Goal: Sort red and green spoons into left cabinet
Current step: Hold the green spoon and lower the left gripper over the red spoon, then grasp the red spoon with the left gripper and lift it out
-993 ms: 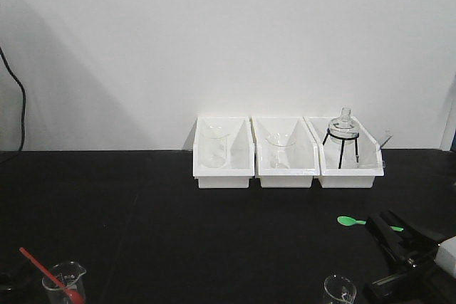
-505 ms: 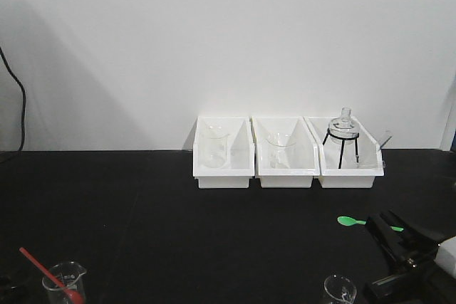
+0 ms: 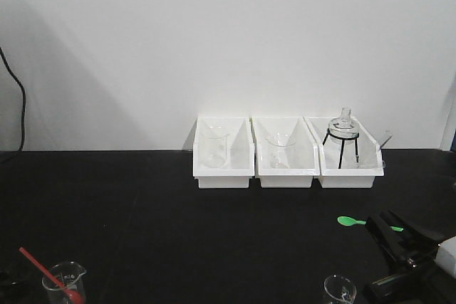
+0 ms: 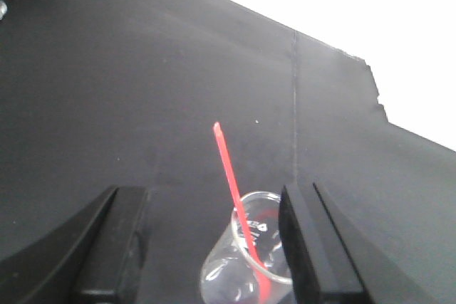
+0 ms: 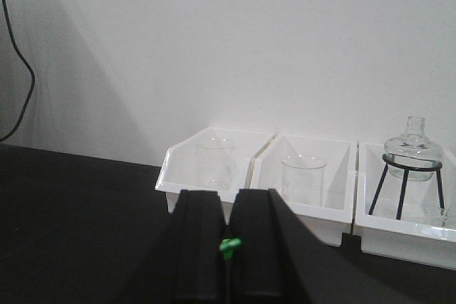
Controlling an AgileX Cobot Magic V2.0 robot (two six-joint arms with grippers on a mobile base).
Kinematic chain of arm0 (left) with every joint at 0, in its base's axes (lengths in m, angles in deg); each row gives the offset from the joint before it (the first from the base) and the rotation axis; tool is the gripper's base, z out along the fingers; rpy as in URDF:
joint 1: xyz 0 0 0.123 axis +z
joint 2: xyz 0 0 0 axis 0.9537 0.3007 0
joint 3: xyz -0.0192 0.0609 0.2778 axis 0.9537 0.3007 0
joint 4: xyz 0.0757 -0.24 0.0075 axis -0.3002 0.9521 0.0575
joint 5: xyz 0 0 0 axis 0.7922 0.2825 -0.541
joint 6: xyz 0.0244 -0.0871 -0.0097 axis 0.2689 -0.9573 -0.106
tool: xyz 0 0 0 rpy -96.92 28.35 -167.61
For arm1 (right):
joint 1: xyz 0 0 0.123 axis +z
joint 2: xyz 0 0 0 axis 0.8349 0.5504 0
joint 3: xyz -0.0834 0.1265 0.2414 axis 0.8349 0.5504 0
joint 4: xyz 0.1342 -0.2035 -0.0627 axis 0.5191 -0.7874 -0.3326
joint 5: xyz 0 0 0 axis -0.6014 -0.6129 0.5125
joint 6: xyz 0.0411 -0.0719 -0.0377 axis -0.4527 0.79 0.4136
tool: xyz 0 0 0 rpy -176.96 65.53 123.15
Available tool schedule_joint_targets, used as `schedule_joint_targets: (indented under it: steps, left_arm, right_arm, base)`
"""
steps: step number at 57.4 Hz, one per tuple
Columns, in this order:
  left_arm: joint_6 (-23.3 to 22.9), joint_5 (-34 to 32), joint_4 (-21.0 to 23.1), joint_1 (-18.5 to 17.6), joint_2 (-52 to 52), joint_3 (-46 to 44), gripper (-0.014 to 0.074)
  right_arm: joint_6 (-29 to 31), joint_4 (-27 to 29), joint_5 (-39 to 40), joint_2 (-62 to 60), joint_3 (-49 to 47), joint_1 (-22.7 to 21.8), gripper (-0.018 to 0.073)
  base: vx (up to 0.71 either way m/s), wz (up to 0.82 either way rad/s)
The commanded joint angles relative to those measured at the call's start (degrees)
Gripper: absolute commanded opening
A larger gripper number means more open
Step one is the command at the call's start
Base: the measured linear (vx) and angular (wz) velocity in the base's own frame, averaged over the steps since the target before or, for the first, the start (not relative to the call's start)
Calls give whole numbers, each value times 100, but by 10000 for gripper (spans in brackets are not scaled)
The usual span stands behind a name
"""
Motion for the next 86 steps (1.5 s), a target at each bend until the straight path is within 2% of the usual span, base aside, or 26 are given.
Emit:
schedule_joint_targets:
  steps: [1,16,32,53,61,74,80,86]
  left_arm:
    - [-2,-567,8,0,9,-148,514]
    - [-27,-986,8,0,422,-194,514]
    - [-27,-714,8,0,911,-795,514]
    - [-27,-913,10,0,1562,-1255,514]
    - [-27,-790,10,0,1725,-1511,514]
    - [-21,-920,10,11,1820,-1564,511]
    - [-21,-948,5,55,1820,-1564,483]
    - [-16,-918,5,64,1820,-1564,409]
  right_arm:
    - [28,46,608,-183,-96,-6,-7]
    - [28,46,608,-183,-96,-6,-7]
    - [28,46,608,-183,-96,-6,-7]
    - [28,51,608,-183,-96,-6,-7]
    - [28,52,613,-183,-96,-6,-7]
    - [22,46,613,-183,-96,-6,-7]
    - [22,46,613,-183,-96,-6,-7]
    - [22,46,613,-183,-96,-6,-7]
  base:
    - [0,0]
    - [0,0]
    - [0,0]
    - [0,0]
    - [0,0]
    - [0,0]
    - [0,0]
    - [0,0]
